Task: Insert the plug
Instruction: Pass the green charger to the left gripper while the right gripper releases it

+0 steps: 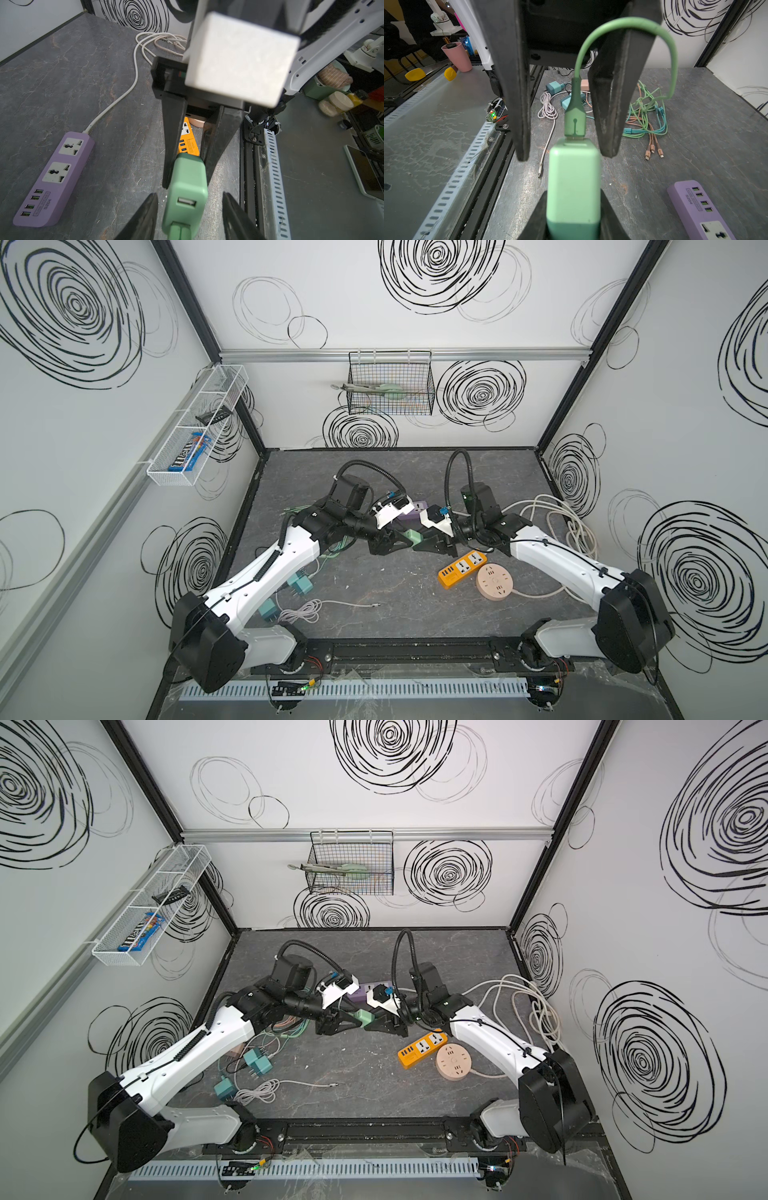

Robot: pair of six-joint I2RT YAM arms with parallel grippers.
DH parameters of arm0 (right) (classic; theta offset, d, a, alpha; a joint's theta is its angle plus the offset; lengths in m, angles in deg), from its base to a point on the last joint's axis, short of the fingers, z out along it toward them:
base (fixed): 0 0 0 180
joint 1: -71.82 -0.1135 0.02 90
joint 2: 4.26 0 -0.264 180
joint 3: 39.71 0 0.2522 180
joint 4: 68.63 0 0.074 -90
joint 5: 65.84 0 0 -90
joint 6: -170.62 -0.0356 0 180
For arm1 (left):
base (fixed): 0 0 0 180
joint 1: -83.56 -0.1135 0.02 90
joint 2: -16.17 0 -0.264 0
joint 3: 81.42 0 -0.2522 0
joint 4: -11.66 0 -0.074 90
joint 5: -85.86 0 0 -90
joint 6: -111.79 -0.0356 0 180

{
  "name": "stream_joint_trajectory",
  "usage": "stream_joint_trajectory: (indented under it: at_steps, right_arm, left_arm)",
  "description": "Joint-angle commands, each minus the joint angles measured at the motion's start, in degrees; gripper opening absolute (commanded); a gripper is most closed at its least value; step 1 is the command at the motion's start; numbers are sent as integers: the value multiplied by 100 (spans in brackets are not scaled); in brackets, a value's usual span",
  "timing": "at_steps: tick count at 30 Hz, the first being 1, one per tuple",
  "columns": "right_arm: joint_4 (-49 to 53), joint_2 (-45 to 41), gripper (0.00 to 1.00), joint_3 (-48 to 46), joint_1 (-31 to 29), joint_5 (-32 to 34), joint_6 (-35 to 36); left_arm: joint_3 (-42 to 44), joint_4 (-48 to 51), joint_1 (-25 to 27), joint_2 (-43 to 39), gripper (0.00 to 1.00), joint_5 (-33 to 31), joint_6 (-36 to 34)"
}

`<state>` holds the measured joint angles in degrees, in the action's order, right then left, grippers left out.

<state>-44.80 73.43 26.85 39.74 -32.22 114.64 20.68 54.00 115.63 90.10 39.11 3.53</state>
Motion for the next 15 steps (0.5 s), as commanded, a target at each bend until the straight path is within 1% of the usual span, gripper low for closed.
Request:
stream_joint_trajectory:
  at_steps: [1, 4, 5, 15]
  right_arm:
    - [-57, -113, 14, 117, -66, -212, 221]
    - [-55, -106, 14, 134, -110, -214, 228]
    - [-62, -103, 14, 146, -115, -241, 229]
    - [-181, -53, 14, 257, -137, -287, 220]
  left_arm:
    - [33, -37, -2, -11, 53, 297, -272]
    - [24, -30, 17, 12, 46, 360, -283]
    - [24, -13, 18, 16, 45, 353, -296]
    - [-2, 230, -4, 104, 45, 240, -463]
